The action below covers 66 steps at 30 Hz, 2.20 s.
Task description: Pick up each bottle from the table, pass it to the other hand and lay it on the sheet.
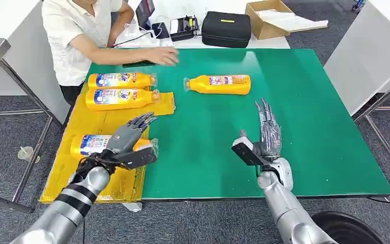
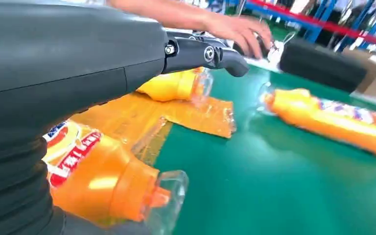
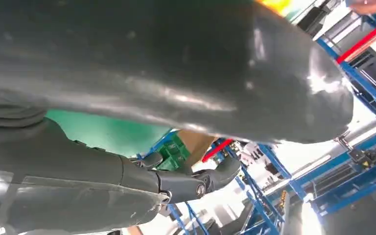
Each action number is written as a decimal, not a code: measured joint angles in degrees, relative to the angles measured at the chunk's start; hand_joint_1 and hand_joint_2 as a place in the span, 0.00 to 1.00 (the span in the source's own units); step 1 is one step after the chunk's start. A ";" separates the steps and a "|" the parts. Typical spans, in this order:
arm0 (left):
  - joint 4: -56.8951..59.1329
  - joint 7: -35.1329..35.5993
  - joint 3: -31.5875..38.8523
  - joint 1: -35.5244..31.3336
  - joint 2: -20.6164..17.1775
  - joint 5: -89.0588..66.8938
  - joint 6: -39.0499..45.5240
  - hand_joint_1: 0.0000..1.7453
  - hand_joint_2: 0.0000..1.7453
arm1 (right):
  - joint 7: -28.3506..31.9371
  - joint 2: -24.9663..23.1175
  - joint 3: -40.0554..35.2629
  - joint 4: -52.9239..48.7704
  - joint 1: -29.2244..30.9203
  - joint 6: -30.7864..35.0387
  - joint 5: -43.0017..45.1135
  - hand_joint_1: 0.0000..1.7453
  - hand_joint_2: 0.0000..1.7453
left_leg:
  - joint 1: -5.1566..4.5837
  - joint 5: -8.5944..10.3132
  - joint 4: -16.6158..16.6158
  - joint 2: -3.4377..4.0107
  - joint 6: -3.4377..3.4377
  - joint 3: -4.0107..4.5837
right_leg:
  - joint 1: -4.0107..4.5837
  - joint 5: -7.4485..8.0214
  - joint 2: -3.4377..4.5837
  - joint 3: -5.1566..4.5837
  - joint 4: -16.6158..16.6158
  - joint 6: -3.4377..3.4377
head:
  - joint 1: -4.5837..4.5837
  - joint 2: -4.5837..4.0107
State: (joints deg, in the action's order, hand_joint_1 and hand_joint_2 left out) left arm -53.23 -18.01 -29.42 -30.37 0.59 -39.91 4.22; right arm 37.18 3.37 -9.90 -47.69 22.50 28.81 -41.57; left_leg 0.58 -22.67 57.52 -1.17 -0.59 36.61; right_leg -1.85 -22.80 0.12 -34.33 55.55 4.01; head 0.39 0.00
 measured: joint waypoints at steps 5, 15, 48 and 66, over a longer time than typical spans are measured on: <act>-3.60 -0.20 -0.44 1.98 0.00 0.96 0.40 0.00 1.00 | -2.92 0.70 0.20 0.61 0.43 -0.79 -3.35 0.00 1.00 | 0.00 0.01 0.00 0.00 0.00 0.00 | 0.00 0.01 -0.02 0.02 0.00 0.00 | -0.02 0.00; -8.21 -2.36 -0.33 5.59 4.02 15.59 -3.93 0.00 1.00 | -17.14 6.10 -2.95 14.39 12.83 -10.15 -18.39 0.00 1.00 | -0.11 0.05 0.04 -0.02 -0.05 0.01 | -0.07 0.05 -0.06 0.03 0.00 0.05 | 0.00 0.00; -9.09 -1.73 -0.33 7.26 7.06 18.86 -1.92 0.00 1.00 | -20.55 8.90 -8.96 24.53 16.87 -21.55 -22.25 0.00 1.00 | -0.06 0.04 0.02 -0.04 -0.05 0.03 | -0.04 0.03 -0.09 0.02 0.00 0.04 | 0.00 0.00; -9.09 -1.92 -0.35 7.16 6.62 20.81 -0.98 0.00 1.00 | -28.99 13.09 -14.73 27.30 21.44 -32.98 -25.95 1.00 1.00 | -0.07 0.04 0.03 -0.05 -0.05 0.02 | -0.05 0.03 -0.10 0.04 -0.01 0.04 | 0.00 0.00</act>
State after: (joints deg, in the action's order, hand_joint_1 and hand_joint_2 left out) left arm -62.31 -19.93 -29.77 -23.21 7.21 -19.10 3.24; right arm 8.19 16.46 -24.63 -20.39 43.95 -4.17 -67.52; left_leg 0.51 -22.62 57.55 -1.22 -0.64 36.63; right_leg -1.90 -22.77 0.02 -34.29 55.54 4.05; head 0.39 0.00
